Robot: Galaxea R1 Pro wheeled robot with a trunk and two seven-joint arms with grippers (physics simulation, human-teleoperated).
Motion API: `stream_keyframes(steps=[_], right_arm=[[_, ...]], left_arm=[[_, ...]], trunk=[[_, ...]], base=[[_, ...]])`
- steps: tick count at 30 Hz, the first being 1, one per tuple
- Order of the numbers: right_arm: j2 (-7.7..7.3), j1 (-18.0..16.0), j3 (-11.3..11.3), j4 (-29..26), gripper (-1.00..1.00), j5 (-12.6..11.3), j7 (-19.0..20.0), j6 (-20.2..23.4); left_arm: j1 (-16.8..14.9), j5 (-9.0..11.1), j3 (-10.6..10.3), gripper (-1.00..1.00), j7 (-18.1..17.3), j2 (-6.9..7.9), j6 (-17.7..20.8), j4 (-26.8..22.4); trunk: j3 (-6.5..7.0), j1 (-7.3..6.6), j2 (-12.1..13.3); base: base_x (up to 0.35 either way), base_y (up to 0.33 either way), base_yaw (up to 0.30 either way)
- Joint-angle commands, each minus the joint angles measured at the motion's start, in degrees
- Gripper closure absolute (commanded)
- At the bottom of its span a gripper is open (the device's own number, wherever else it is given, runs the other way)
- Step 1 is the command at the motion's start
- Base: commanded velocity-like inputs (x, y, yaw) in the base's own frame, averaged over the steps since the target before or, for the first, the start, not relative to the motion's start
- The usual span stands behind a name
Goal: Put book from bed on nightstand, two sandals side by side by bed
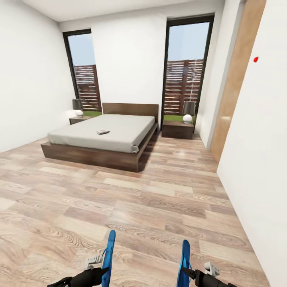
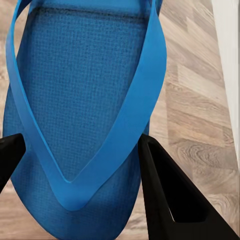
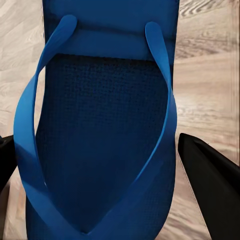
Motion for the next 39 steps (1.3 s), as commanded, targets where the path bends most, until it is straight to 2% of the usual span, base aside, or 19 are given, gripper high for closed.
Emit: stream_keyframes(steps=[1,29,39], right_arm=[[0.03,-0.04,-0.44,-0.02,1.0,-0.15,0.31,0.64],[0.03,-0.04,-0.44,0.02,1.0,-0.15,0.31,0.64],[0.11,-0.04,-0.44,0.03,1.0,-0.15,0.32,0.64]], left_arm=[[-0.03,0.33,-0.44,1.0,-0.28,0.04,-0.22,-0.01],[-0.03,0.33,-0.43,1.0,-0.28,0.04,-0.22,0.01],[-0.03,0.33,-0.44,1.0,-0.28,0.04,-0.22,0.0]], trunk=[[-0.08,-0.01,-0.02],[-0.2,-0.01,-0.02],[-0.49,-0.01,-0.02]], base=[[0.0,0.0,-0.278],[0.0,0.0,-0.282],[0.0,0.0,-0.064]])
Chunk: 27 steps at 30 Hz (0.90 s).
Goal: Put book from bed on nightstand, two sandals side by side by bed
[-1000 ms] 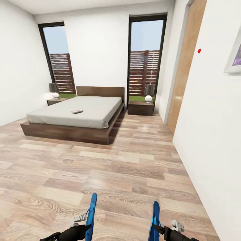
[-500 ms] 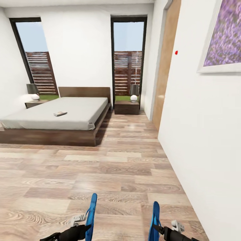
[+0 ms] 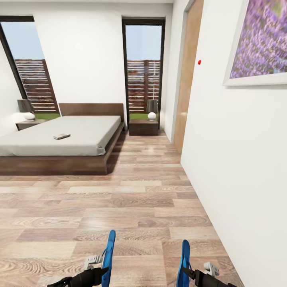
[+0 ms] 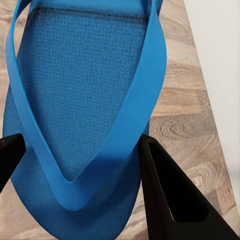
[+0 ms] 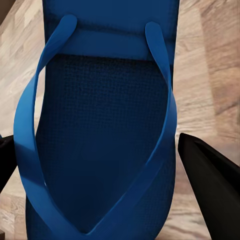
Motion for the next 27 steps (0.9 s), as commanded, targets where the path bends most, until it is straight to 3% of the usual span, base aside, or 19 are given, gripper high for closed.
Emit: stream_keyframes(steps=[1,12,15,18,21,27], right_arm=[[0.02,-0.02,-0.44,-0.02,1.0,-0.17,0.32,0.64],[0.11,-0.02,-0.44,0.07,1.0,-0.17,0.21,0.14],[0.16,-0.02,-0.43,0.07,1.0,-0.17,-2.83,0.12],[0.35,-0.02,-0.38,0.03,1.0,-0.12,-7.12,0.12],[0.43,-0.02,-0.37,0.03,1.0,-0.09,-8.83,0.12],[0.49,-0.02,-0.36,0.03,1.0,-0.03,-9.15,0.16]], left_arm=[[-0.04,0.33,-0.43,1.0,-0.28,0.03,-0.22,0.02],[-0.04,0.33,-0.41,1.0,-0.06,0.1,-0.09,-0.06],[-0.04,0.31,-0.43,1.0,3.29,-0.14,-0.05,-0.06],[-0.04,0.25,-0.43,1.0,10.04,-1.53,-0.06,-0.06],[-0.04,0.24,-0.43,1.0,15.2,-2.77,-0.15,-0.06],[-0.04,0.24,-0.43,1.0,17.86,-3.53,-0.21,-0.03]], trunk=[[-0.14,-0.01,-0.03],[-1.08,-0.01,-0.03],[-1.33,-0.01,-0.03],[-1.59,-0.01,-0.03],[-1.84,-0.01,-0.03],[-2.22,-0.01,-0.03]], base=[[0.0,0.0,-0.003],[0.0,0.0,0.006],[0.0,0.0,0.076],[0.0,0.0,0.083],[0.0,0.0,0.084],[0.0,0.0,0.051]])
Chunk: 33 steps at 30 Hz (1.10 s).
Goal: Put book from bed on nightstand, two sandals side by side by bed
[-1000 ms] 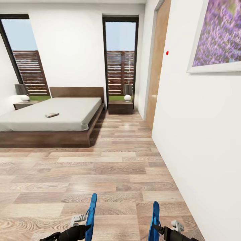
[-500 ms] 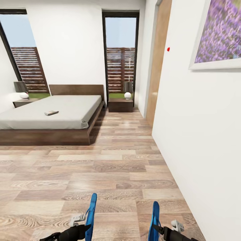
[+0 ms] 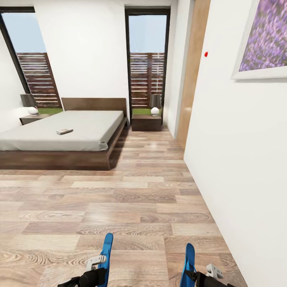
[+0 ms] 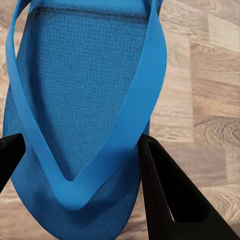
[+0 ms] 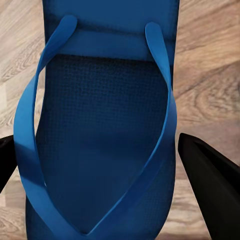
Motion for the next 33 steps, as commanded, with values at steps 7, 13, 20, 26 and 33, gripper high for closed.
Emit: stream_keyframes(steps=[7,13,20,26,33], right_arm=[[-0.22,-0.02,-0.49,-0.05,1.0,-0.31,0.56,0.69],[0.06,-0.02,-0.52,0.92,1.0,-0.4,0.2,-3.16],[0.0,-0.02,-0.51,4.53,1.0,-0.4,0.44,-3.9],[-0.15,-0.02,-0.52,4.73,1.0,-0.41,0.46,-3.9],[-0.31,-0.02,-0.52,4.75,1.0,-0.41,0.46,-3.9]], left_arm=[[-0.04,0.34,-0.43,1.0,-0.25,-0.02,-0.19,0.05],[-0.04,0.34,-0.35,1.0,-0.33,0.01,-0.19,0.09],[-0.04,0.34,-0.43,1.0,-0.41,-0.02,-0.19,0.1],[-0.04,0.34,-0.43,1.0,-0.42,-0.02,-0.19,0.1],[-0.04,0.34,-0.43,1.0,-0.42,-0.02,-0.19,0.1]], trunk=[[-0.1,-0.01,-0.02],[-0.14,-0.01,-0.02],[-0.58,-0.01,-0.02],[-0.76,-0.01,-0.02],[-1.06,-0.01,-0.02]], base=[[0.0,0.0,0.004],[0.0,0.0,0.0],[0.0,0.0,0.0],[0.0,0.0,0.0],[0.0,0.0,0.0]])
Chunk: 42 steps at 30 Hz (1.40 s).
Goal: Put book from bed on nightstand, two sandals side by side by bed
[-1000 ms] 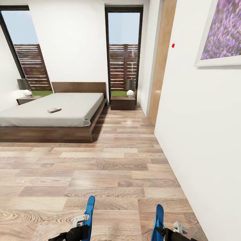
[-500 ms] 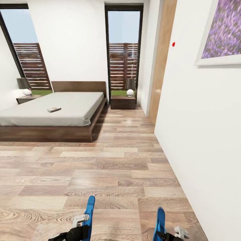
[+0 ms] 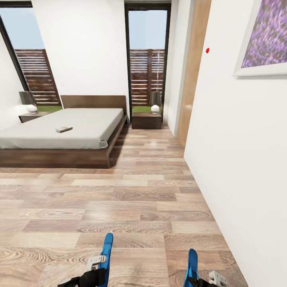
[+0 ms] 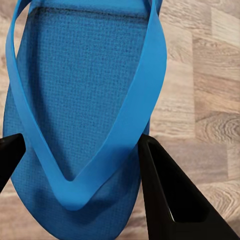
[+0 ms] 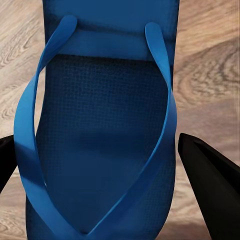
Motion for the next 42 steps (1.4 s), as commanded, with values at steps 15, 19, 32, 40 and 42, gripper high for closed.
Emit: stream_keyframes(steps=[15,19,32,40,42], right_arm=[[-0.08,-0.01,-0.44,-0.04,1.0,-0.25,0.12,0.6],[-0.09,-0.01,-0.44,-0.04,1.0,-0.25,0.14,0.58],[-0.15,-0.01,-0.44,-0.04,1.0,-0.25,0.09,0.55],[-0.14,-0.01,-0.44,-0.04,1.0,-0.25,0.07,0.55],[-0.13,-0.01,-0.44,-0.04,1.0,-0.25,0.1,0.57]], left_arm=[[-0.04,0.34,-0.43,1.0,-0.31,0.02,-0.19,0.05],[-0.04,0.34,-0.43,1.0,-0.31,0.02,-0.19,0.05],[-0.04,0.34,-0.44,1.0,-0.28,0.02,-0.19,0.05],[-0.04,0.34,-0.42,1.0,-0.3,0.02,-0.19,0.05],[-0.04,0.38,-0.37,1.0,-0.25,0.02,-0.19,0.03]], trunk=[[-0.54,-0.01,-0.02],[-0.84,-0.01,-0.02],[-1.69,-0.01,-0.02],[-1.71,-0.01,-0.02],[-1.71,-0.01,-0.02]], base=[[0.0,0.0,-0.002],[0.0,0.0,-0.028],[0.0,0.0,-0.103],[0.0,0.0,-0.005],[0.0,0.0,0.0]])
